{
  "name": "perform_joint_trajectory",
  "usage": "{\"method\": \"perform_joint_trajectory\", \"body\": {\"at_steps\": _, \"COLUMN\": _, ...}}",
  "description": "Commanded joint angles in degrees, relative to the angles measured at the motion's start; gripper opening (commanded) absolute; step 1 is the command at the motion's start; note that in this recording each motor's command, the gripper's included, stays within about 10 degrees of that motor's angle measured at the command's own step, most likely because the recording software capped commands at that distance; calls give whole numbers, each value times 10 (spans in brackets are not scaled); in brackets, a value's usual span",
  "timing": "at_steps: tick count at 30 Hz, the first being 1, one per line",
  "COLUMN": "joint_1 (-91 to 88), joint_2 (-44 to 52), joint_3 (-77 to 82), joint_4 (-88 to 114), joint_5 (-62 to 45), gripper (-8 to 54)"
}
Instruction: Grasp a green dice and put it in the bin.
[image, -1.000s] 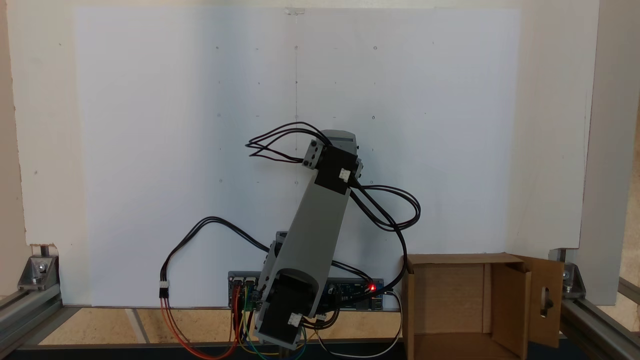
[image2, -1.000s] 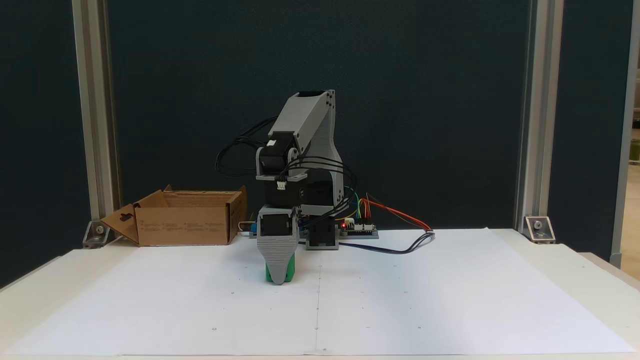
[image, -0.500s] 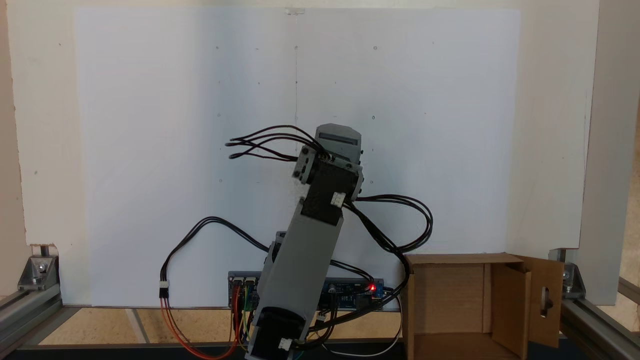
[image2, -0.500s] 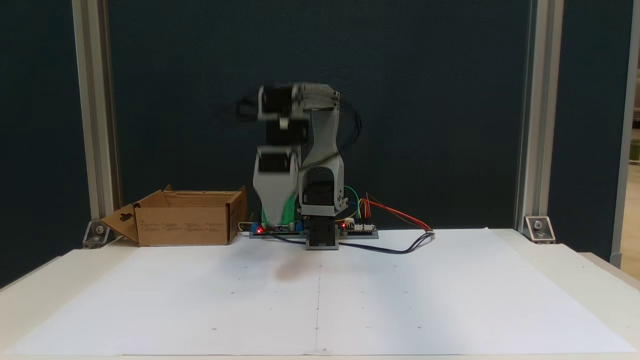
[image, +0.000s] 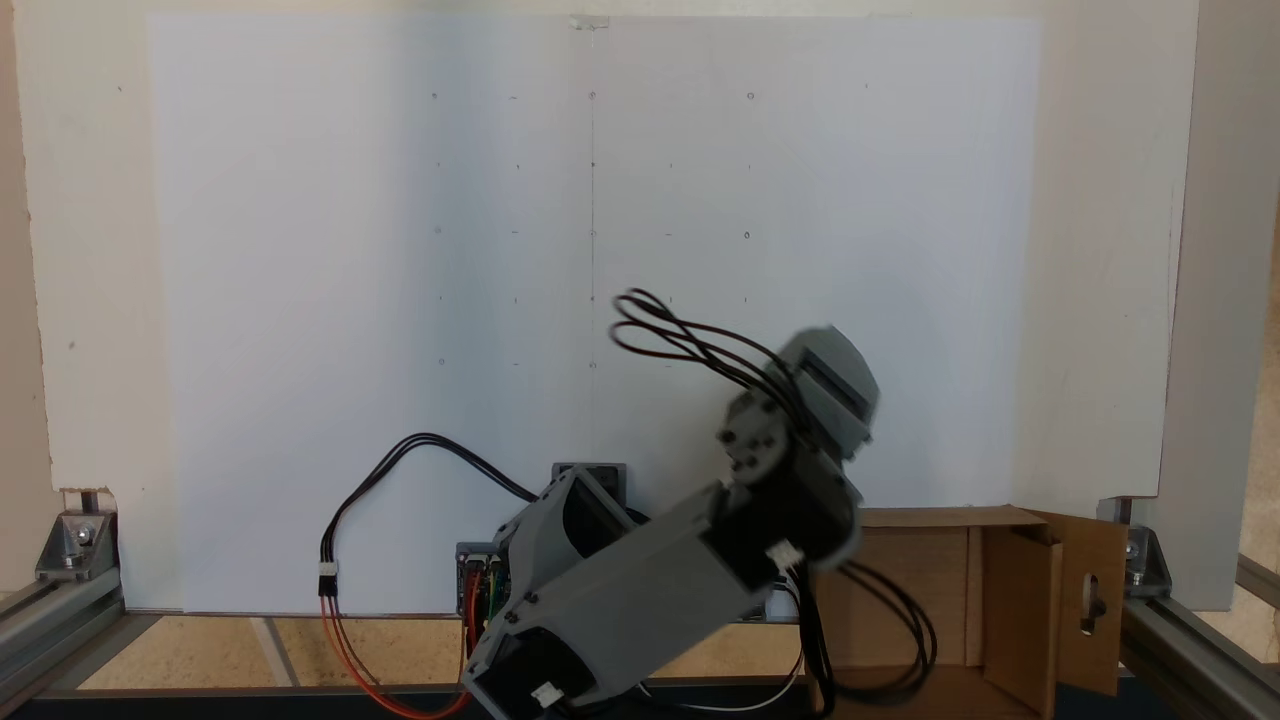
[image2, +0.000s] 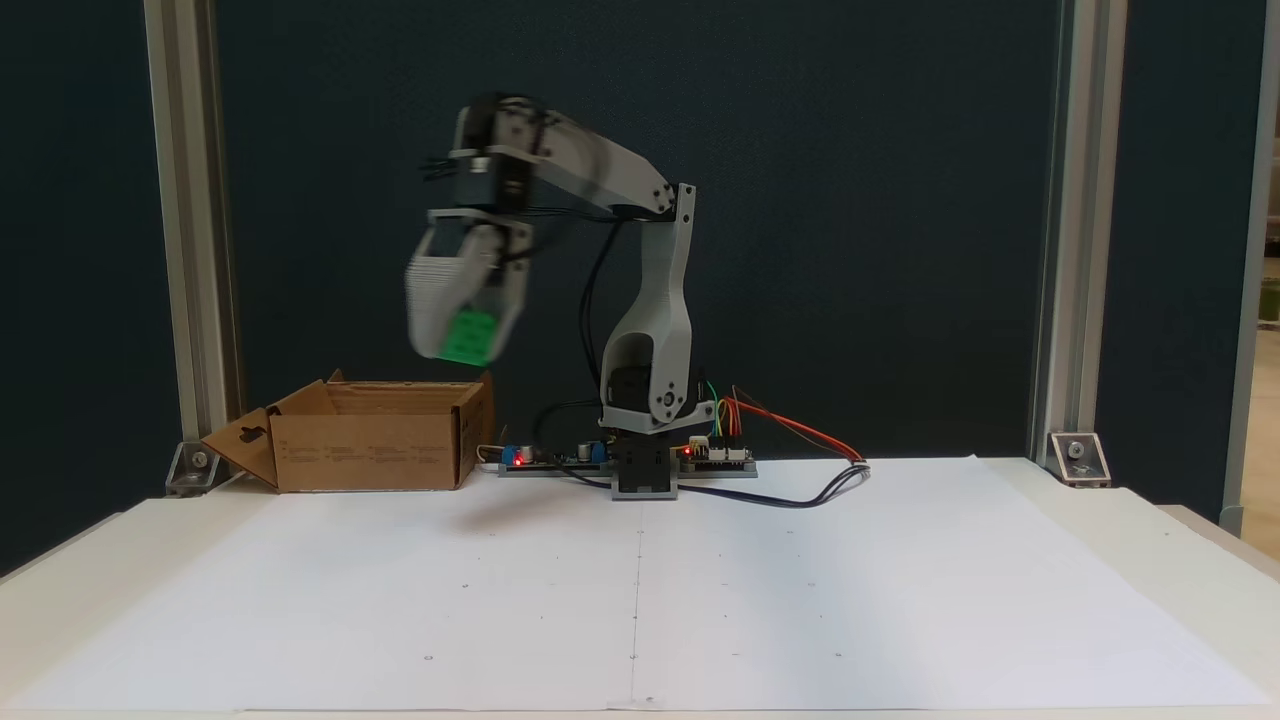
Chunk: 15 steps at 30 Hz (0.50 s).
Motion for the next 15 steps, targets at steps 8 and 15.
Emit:
{"method": "perform_joint_trajectory", "body": {"at_steps": 8, "joint_1": 326, "joint_2": -48, "joint_3": -94, "joint_4": -43, "joint_5": -127, "gripper": 115}}
{"method": "perform_joint_trajectory", "body": {"at_steps": 15, "joint_1": 458, "joint_2": -160, "joint_3": -94, "joint_4": -100, "joint_5": -177, "gripper": 115}}
